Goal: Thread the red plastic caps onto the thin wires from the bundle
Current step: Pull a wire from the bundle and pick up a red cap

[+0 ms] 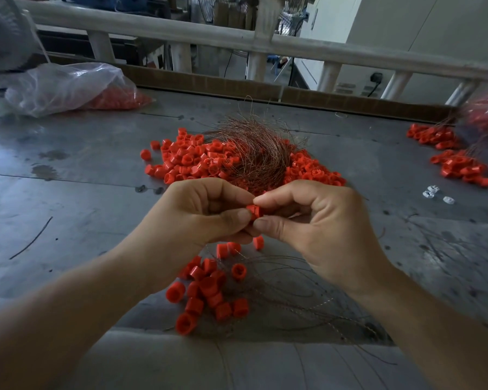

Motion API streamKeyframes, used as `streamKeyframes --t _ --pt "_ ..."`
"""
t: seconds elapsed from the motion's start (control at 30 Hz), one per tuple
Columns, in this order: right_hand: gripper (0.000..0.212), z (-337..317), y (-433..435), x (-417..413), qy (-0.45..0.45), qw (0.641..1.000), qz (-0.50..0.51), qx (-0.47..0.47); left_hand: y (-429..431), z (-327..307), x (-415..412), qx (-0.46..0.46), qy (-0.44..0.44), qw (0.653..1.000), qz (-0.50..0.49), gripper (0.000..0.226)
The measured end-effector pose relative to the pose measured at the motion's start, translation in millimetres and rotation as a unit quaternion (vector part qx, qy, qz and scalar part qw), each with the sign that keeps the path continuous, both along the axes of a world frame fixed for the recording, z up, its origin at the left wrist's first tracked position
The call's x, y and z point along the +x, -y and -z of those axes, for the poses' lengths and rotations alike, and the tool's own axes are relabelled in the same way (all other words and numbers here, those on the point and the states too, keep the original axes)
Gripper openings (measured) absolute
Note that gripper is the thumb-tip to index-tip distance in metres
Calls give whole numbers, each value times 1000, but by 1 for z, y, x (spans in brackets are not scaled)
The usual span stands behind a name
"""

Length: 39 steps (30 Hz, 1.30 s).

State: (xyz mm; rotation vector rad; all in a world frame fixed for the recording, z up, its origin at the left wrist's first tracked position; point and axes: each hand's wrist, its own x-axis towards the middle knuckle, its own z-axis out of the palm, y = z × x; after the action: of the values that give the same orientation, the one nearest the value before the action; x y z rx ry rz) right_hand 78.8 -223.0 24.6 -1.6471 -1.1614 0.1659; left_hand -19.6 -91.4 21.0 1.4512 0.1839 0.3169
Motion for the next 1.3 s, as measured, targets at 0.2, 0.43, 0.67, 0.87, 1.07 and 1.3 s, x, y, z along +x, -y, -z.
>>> streamKeyframes --t 0.2,0.43,0.67,0.87,1.07,1.3 --pt "21 -2 0 -1 17 1000 10 0 0 2 0 15 0 1000 13 17" --pt "18 -1 2 -1 45 999 13 1 0 3 -2 21 2 1000 17 17" --pt "22 -3 3 1 42 999 6 26 0 1 -1 -24 -14 999 35 27" --pt "20 0 2 4 20 999 -28 15 -3 1 -2 -24 -25 997 67 13" --pt "31 -2 2 8 74 988 -110 -80 -12 3 -3 -65 -64 985 146 34" --pt "12 -2 2 6 144 980 -99 -91 -8 3 -10 27 -19 988 148 62"
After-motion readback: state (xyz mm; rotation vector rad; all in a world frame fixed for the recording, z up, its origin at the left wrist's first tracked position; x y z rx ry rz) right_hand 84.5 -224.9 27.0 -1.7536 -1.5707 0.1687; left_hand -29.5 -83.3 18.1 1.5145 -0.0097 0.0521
